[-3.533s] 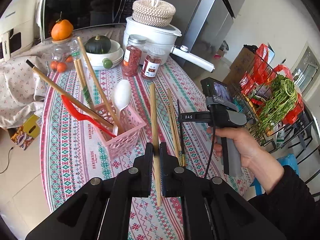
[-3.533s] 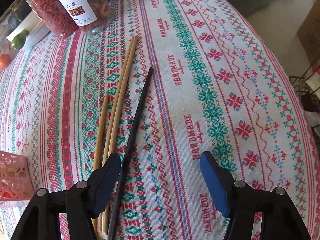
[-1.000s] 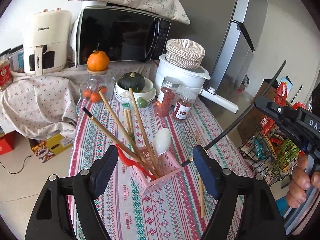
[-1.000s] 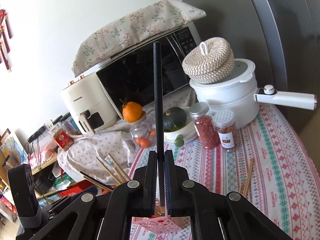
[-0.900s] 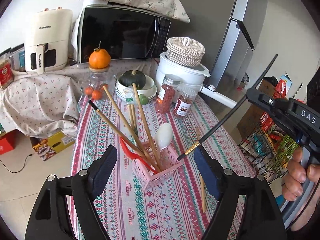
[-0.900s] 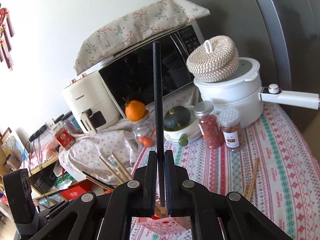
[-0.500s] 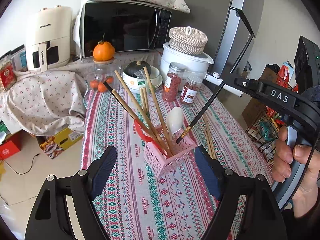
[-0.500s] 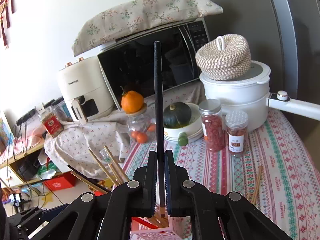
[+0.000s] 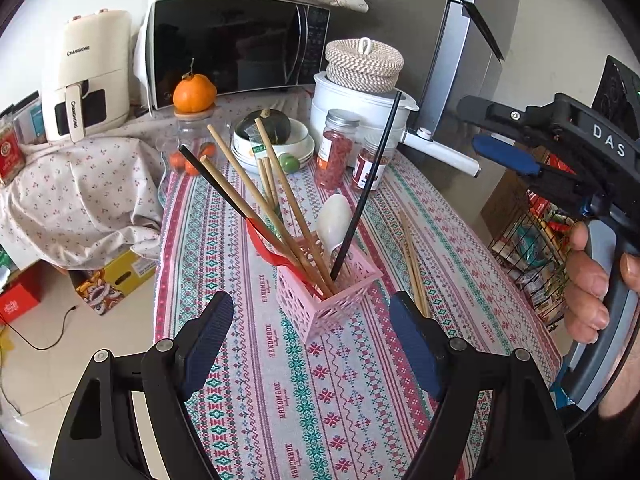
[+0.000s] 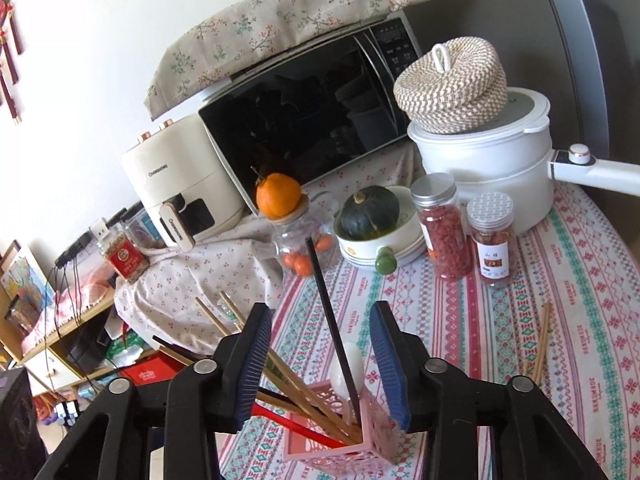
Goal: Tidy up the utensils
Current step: 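Lower the black chopstick into the pink basket and open the right tool, then grasp two bamboo chopsticks together with the right tool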
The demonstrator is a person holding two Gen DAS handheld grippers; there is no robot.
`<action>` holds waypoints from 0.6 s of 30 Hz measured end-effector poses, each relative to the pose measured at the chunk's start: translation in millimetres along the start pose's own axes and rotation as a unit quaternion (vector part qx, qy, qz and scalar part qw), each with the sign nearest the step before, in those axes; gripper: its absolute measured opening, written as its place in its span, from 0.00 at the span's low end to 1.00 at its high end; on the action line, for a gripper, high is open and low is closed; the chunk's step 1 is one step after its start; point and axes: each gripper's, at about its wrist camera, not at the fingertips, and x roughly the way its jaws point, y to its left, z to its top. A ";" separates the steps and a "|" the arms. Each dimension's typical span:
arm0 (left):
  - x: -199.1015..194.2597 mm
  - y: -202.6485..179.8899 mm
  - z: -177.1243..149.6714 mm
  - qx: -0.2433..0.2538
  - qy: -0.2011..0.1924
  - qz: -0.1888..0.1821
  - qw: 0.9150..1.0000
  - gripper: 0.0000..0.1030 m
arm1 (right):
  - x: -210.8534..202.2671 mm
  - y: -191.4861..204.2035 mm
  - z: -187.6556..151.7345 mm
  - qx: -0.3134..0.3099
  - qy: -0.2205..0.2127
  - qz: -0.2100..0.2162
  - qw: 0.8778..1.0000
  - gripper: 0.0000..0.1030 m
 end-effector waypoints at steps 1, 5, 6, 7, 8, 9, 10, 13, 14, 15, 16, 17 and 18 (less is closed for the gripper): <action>1.2 -1.9 -0.4 0.002 0.002 0.000 1.000 0.80 | -4.7 -2.2 1.7 0.003 -0.003 0.003 1.000 0.54; 6.1 -10.4 -1.6 0.010 0.008 0.003 1.000 0.81 | -17.7 -16.2 4.1 0.013 -0.006 -0.003 1.000 0.63; 7.4 -12.3 -1.9 0.011 0.010 0.002 1.000 0.81 | -19.1 -21.3 3.7 0.015 -0.004 -0.009 1.000 0.65; 8.9 -14.6 -2.3 0.012 0.012 0.001 1.000 0.82 | -19.9 -26.8 3.1 0.017 0.000 -0.016 1.000 0.67; 10.7 -17.1 -2.8 0.013 0.015 0.000 1.000 0.83 | -20.3 -32.6 1.9 0.019 0.005 -0.024 1.000 0.67; 12.9 -19.6 -3.4 0.014 0.020 -0.002 1.000 0.83 | -20.3 -39.5 0.6 0.021 0.009 -0.032 0.999 0.69; 15.3 -22.2 -4.0 0.016 0.024 -0.004 1.000 0.83 | -20.1 -46.3 -1.2 0.023 0.015 -0.040 0.999 0.72; 22.7 -32.7 -7.6 0.027 0.036 0.007 0.999 0.84 | -16.3 -68.2 -7.8 0.034 0.039 -0.064 0.997 0.75; 25.0 -36.1 -9.0 0.033 0.038 0.014 0.999 0.84 | -14.0 -75.8 -10.8 0.037 0.049 -0.073 0.996 0.76; 27.2 -39.3 -10.0 0.037 0.041 0.017 0.998 0.84 | -10.9 -83.1 -14.0 0.038 0.061 -0.082 0.994 0.76; 29.3 -41.7 -10.8 0.040 0.045 0.017 0.998 0.84 | -7.3 -90.4 -17.7 0.039 0.074 -0.094 0.992 0.76; 31.3 -42.9 -11.4 0.040 0.049 0.017 0.998 0.84 | -3.5 -97.6 -22.0 0.040 0.087 -0.108 0.990 0.76; 33.5 -43.8 -11.8 0.039 0.054 0.016 0.998 0.84 | 1.7 -105.4 -26.4 0.043 0.103 -0.122 0.986 0.76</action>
